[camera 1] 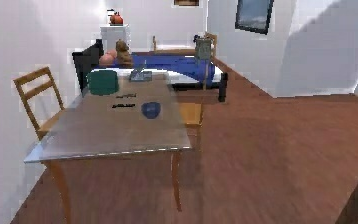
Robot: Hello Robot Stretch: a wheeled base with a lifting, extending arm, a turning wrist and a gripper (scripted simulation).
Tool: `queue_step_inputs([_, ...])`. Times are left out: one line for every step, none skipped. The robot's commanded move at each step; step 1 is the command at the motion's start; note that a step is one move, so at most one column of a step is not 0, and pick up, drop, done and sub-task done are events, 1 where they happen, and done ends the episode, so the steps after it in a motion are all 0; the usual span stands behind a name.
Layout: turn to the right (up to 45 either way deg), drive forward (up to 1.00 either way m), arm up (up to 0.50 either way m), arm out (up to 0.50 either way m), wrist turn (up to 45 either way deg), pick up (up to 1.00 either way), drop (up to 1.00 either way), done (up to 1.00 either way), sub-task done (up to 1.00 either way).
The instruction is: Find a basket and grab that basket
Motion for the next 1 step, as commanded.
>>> queue_step_inputs([6.0, 0.0, 0.0, 0.0, 0.0, 0.0, 0.0, 0.0, 0.0])
